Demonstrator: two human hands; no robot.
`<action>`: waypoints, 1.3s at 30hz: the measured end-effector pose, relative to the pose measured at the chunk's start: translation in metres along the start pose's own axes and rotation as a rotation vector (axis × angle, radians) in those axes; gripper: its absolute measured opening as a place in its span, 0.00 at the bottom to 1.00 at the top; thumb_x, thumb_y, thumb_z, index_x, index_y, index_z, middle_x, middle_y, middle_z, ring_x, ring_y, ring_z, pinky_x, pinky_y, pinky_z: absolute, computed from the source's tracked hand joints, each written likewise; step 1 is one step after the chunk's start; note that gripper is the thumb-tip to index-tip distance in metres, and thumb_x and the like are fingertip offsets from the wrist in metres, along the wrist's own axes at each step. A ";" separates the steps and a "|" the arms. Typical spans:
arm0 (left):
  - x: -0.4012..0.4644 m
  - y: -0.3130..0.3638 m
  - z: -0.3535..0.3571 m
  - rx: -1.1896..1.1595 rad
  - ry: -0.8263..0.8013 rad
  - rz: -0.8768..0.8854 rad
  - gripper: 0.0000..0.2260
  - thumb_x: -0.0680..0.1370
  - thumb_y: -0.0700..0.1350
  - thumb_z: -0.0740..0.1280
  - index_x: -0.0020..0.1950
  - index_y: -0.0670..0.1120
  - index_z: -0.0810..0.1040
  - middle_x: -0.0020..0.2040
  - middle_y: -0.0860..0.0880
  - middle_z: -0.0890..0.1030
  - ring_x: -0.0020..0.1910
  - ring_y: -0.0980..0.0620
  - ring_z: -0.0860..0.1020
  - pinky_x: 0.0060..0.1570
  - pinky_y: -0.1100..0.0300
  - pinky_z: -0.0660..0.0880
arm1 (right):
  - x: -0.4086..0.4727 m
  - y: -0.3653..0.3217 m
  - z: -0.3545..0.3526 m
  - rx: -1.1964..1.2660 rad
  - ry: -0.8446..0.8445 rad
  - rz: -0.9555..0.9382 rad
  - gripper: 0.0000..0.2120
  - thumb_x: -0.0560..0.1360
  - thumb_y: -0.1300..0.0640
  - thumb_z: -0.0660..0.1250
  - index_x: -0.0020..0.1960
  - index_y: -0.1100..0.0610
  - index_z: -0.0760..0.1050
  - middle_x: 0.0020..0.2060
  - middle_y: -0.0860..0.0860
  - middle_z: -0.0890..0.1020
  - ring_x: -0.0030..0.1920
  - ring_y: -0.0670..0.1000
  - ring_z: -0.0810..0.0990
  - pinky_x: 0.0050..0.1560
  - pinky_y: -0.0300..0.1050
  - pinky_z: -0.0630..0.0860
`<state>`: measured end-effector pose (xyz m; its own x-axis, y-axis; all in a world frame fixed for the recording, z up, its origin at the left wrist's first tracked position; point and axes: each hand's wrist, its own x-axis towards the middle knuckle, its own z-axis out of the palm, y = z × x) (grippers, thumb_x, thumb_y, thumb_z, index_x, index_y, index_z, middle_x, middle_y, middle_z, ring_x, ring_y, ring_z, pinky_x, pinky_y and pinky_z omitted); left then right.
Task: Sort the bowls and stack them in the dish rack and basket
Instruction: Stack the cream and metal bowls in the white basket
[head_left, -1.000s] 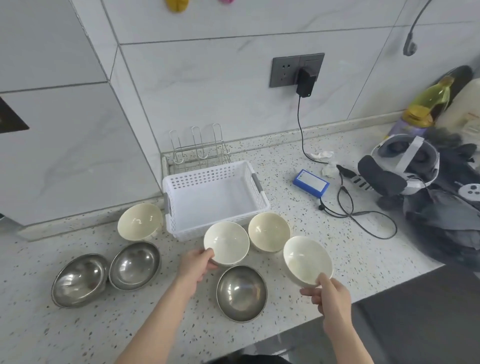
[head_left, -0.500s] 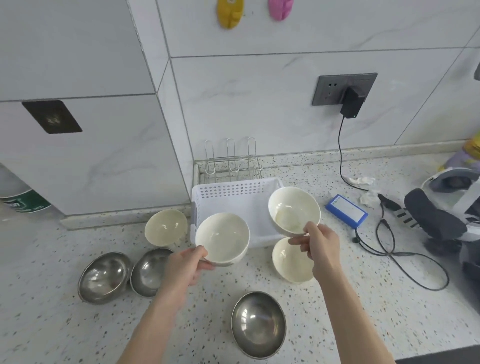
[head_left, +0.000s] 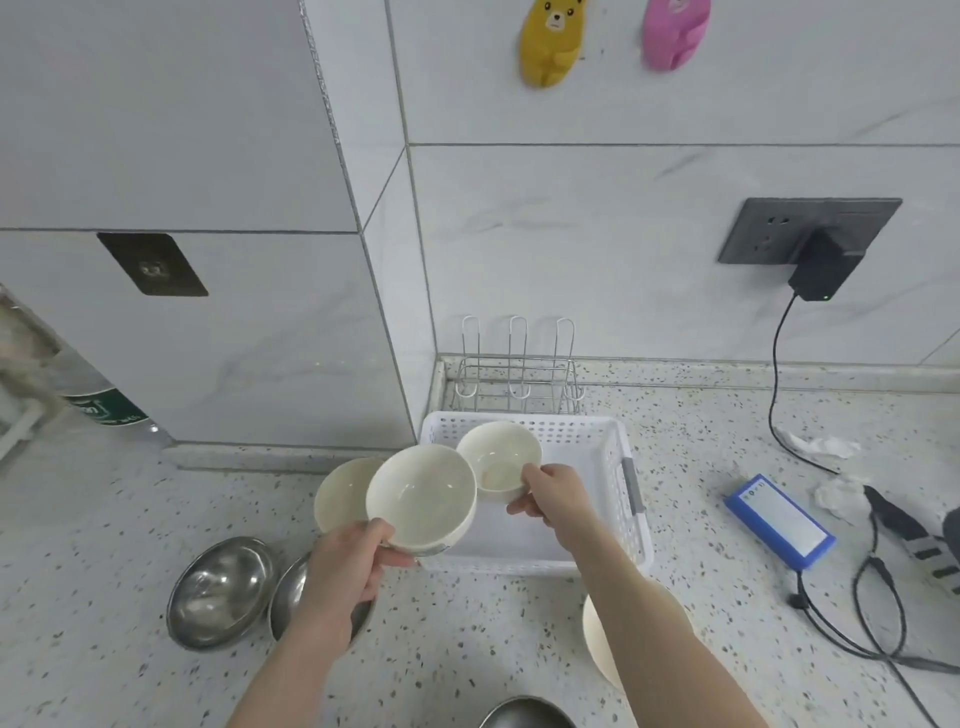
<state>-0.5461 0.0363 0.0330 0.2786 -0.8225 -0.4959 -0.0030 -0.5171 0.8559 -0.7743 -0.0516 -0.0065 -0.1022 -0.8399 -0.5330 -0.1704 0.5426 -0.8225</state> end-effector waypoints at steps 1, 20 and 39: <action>0.002 0.000 -0.001 -0.007 0.015 -0.007 0.07 0.77 0.38 0.62 0.49 0.39 0.79 0.37 0.38 0.85 0.20 0.57 0.59 0.19 0.66 0.57 | 0.006 0.000 0.002 -0.014 -0.019 0.007 0.09 0.73 0.61 0.58 0.43 0.63 0.75 0.32 0.62 0.84 0.18 0.42 0.70 0.18 0.31 0.63; 0.031 0.010 0.018 0.076 0.049 -0.005 0.08 0.77 0.39 0.63 0.45 0.40 0.81 0.35 0.41 0.86 0.18 0.58 0.62 0.20 0.66 0.61 | 0.024 0.006 0.018 -0.114 -0.177 0.094 0.16 0.78 0.55 0.59 0.64 0.60 0.71 0.37 0.55 0.85 0.24 0.45 0.72 0.22 0.34 0.58; 0.075 0.023 0.068 0.362 -0.017 0.136 0.07 0.77 0.45 0.65 0.43 0.45 0.81 0.32 0.49 0.85 0.27 0.62 0.78 0.32 0.61 0.69 | 0.013 -0.014 0.008 -0.407 0.073 -0.258 0.15 0.74 0.59 0.60 0.60 0.56 0.74 0.39 0.58 0.84 0.39 0.56 0.80 0.40 0.46 0.76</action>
<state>-0.5900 -0.0535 0.0052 0.2363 -0.8916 -0.3862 -0.3789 -0.4505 0.8084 -0.7649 -0.0700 -0.0031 -0.0722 -0.9530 -0.2943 -0.5670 0.2820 -0.7739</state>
